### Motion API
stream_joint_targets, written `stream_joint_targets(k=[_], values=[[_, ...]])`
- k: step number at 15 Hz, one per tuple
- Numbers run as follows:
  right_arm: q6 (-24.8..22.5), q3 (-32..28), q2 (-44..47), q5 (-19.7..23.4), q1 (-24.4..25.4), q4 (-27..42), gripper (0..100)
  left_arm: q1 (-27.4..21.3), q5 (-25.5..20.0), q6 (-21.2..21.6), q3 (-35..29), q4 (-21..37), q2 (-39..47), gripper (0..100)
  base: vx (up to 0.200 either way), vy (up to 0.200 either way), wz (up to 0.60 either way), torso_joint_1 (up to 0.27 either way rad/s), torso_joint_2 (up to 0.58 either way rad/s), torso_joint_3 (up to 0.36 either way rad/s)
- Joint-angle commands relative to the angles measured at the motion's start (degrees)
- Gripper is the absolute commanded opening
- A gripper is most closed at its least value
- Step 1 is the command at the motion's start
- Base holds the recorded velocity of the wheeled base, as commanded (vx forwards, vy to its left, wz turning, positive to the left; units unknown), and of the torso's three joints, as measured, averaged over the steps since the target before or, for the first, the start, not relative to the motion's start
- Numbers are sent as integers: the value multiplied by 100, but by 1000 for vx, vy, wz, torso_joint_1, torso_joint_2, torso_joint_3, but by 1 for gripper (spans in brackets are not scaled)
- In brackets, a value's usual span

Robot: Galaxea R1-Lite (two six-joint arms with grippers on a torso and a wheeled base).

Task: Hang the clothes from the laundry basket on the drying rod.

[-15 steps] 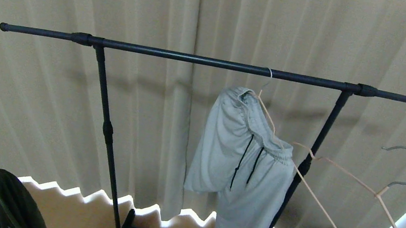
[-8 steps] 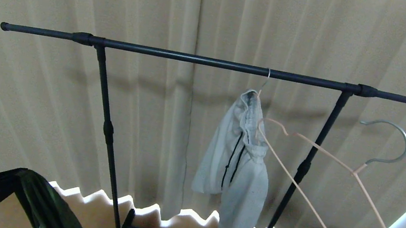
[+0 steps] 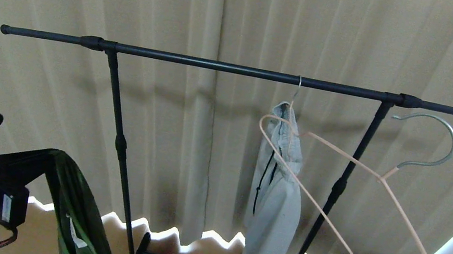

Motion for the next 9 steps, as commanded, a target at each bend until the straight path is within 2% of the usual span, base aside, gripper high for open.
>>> stream_joint_targets(k=[1, 2, 4, 6, 7, 9], values=[[27, -202, 399, -3, 949, -36, 0, 16, 30, 269, -589, -3, 745, 0, 0, 0, 0, 0, 0, 0], [36, -219, 539, -12, 1196, -36, 0, 16, 100, 322, -844, -3, 973, 0, 0, 0, 0, 0, 0, 0], [45, -228, 803, -21, 1670, -54, 0, -10, 522, 304, -1380, -12, 1448, 0, 0, 0, 0, 0, 0, 0], [212, -272, 1023, -12, 1925, -115, 0, -10, 786, 181, -1767, -21, 1826, 0, 0, 0, 0, 0, 0, 0], [467, -272, 1278, -12, 2136, -537, 0, -10, 909, -30, -1978, -21, 2010, 0, 0, 0, 0, 0, 0, 0], [730, -263, 1656, -12, 2277, -1117, 0, -19, 918, -100, -2083, -21, 2037, 0, 0, 0, 0, 0, 0, 0]])
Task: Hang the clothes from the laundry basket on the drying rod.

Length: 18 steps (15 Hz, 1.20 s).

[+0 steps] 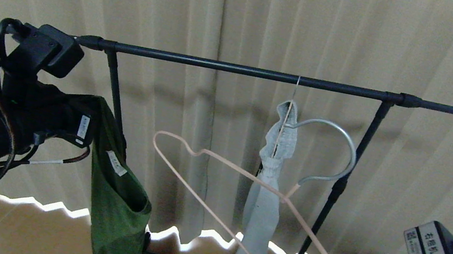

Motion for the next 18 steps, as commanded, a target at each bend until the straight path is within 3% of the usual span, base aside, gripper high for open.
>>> stream_joint_targets(k=[1, 4, 7, 12, 18], values=[[157, -11, 657, 4, 199, -441, 0, -4, 8, -12, -150, -1, 211, 0, 0, 0, 0, 0, 0, 0], [280, -29, 1281, 21, 392, -1206, 0, -13, -1, -451, -229, -10, 176, 0, 0, 0, 0, 0, 0, 0], [376, -108, 1448, 21, 401, -1478, 0, -13, -9, -522, -237, -19, 176, 0, 0, 0, 0, 0, 0, 0], [376, -134, 1448, 21, 516, -1478, 0, -13, -18, -522, -264, -19, 211, 0, 0, 0, 0, 0, 0, 0], [464, -653, 1887, 12, 507, -1505, 0, -66, -1, -513, -237, -1, 114, 0, 0, 0, 0, 0, 0, 0]])
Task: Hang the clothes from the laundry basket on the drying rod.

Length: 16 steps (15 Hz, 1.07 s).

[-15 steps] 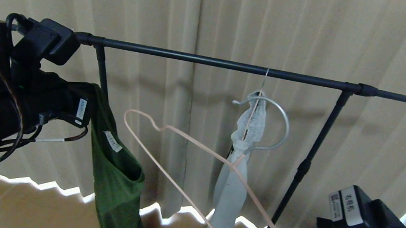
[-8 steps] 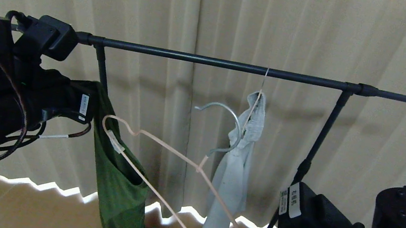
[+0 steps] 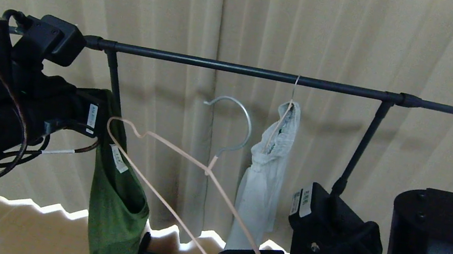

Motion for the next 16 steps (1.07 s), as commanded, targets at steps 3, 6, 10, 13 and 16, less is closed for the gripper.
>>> stream_joint_targets(k=[3, 6, 10, 13, 16], values=[[-12, -156, 317, -7, 1, -422, 0, -32, -1, 1, -6, 1, -27, 0, 0, 0, 0, 0, 0, 0], [103, -164, 475, -25, 1, -642, 0, -23, 8, 28, 3, 1, -44, 0, 0, 0, 0, 0, 0, 0], [129, -358, 642, -43, -26, -659, 0, -67, 17, 37, 126, 19, -246, 0, 0, 0, 0, 0, 0, 0], [138, -560, 906, -43, -26, -659, 0, -76, 8, 107, 407, 63, -668, 0, 0, 0, 0, 0, 0, 0], [147, -797, 1169, -43, -26, -659, 0, -436, 8, 107, 521, 124, -853, 0, 0, 0, 0, 0, 0, 0]])
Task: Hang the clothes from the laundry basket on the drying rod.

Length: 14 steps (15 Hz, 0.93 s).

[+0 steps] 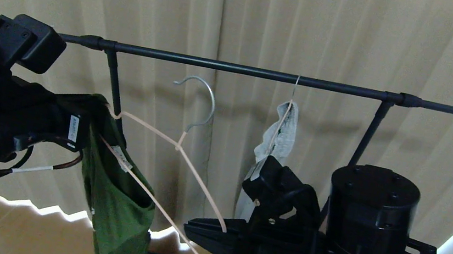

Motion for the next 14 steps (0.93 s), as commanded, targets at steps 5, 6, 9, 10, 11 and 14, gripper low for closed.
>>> stream_joint_targets(k=[5, 6, 9, 10, 11, 14], values=[[-7, -265, 395, -1, 10, 6, 0, -845, -3, 8, 160, 15, -481, 0, 0, 0, 0, 0, 0, 0], [-7, -291, 403, 7, 10, 6, 0, -1091, -65, 0, 151, -12, -534, 0, 0, 0, 0, 0, 0, 0], [-16, -291, 368, -1, 1, 24, 0, -1557, -117, 26, 134, -29, -605, 0, 0, 0, 0, 0, 0, 0], [-7, -291, 351, -1, 1, 32, 0, -1654, -170, 26, 116, -56, -613, 0, 0, 0, 0, 0, 0, 0], [-7, -274, 324, 7, 1, 32, 0, -1724, -328, 26, 107, -82, -631, 0, 0, 0, 0, 0, 0, 0], [-7, -195, 192, -1, -69, 32, 0, -1759, -1031, 35, 160, -144, -824, 0, 0, 0, 0, 0, 0, 0]])
